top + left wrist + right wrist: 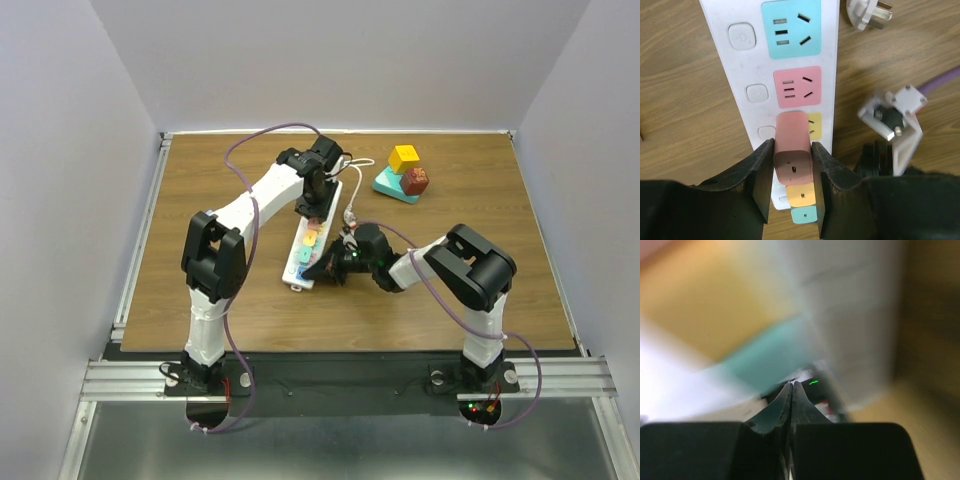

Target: Pull the plug off the socket

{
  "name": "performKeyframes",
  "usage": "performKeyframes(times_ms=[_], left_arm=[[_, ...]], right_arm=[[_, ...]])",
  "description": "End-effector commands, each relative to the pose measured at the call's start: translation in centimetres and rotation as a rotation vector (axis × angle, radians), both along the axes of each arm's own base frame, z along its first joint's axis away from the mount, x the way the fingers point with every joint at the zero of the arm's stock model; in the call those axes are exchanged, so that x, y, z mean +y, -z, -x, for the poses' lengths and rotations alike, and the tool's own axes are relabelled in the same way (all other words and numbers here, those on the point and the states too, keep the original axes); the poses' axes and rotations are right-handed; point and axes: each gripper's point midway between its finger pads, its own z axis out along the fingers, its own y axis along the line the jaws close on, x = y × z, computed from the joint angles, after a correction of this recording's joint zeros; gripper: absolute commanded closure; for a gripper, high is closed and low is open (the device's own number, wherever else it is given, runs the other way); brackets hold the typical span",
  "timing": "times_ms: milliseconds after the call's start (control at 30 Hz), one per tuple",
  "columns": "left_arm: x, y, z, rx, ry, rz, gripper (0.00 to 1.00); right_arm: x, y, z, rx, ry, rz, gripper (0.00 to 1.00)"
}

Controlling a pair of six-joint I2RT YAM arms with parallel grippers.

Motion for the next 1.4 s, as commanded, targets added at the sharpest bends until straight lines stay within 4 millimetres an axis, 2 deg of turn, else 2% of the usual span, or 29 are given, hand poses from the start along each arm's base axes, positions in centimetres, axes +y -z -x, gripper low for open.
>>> performKeyframes(times_ms=[0,200,333,400,433,533,600,667,767,867,967,1067,1167,1367], left_arm=[[-0.6,-6.2,0.4,-0.123,-0.006,0.122,1.0],[-0.8,-6.5,0.2,-0.142,0.001,0.139,1.0],[-1.5,-3.5,0.6,-0.083,0.045,0.149,1.0],[-1.4,-1.4,0.7,-0.043,0.048,0.142,1.0],[-1.4,-0.9,0.7,-0.034,0.051,0.142,1.0],[-1.4,0.6,0.3,-0.012,0.049,0.139,1.0],[-1.5,1.2,-0.2,-0.004,0.047,0.151,1.0],[-1.6,1.4,-0.8,-0.004,0.044,0.157,1.0],[-1.8,2.1,-1.2,0.01,0.044,0.155,1.0],[-2.3,3.0,-1.3,0.032,0.042,0.168,1.0],[-2.4,3.7,-1.1,0.05,0.029,0.174,1.0],[-2.5,4.0,-1.1,0.055,0.023,0.177,1.0],[-2.5,3.9,-1.1,0.055,0.019,0.176,1.0],[-2.3,3.2,-0.7,0.054,0.011,0.182,1.0]], right_arm=[[-3.5,9.6,2.0,0.218,0.063,0.278,0.99],[-3.3,9.5,1.8,0.206,0.057,0.275,1.0],[-2.7,8.2,1.9,0.183,0.016,0.24,1.0],[-3.0,7.7,2.5,0.173,0.004,0.235,1.0],[-3.1,6.5,2.5,0.146,-0.009,0.215,0.99],[-3.6,5.1,3.1,0.117,-0.059,0.192,1.0],[-3.1,3.5,3.1,0.088,-0.1,0.168,1.0],[-3.0,2.8,4.2,0.088,-0.181,0.164,1.0],[-2.7,0.7,5.4,0.058,-0.251,0.118,0.99],[-2.4,-1.6,5.5,0.015,-0.273,0.073,1.0],[-1.6,-4.4,4.9,-0.031,-0.277,-0.001,1.0],[-0.9,-5.8,4.0,-0.046,-0.261,-0.04,1.0],[-0.3,-4.7,2.9,-0.024,-0.22,-0.027,1.0],[1.5,-4.7,-0.8,-0.016,-0.076,-0.129,0.99]])
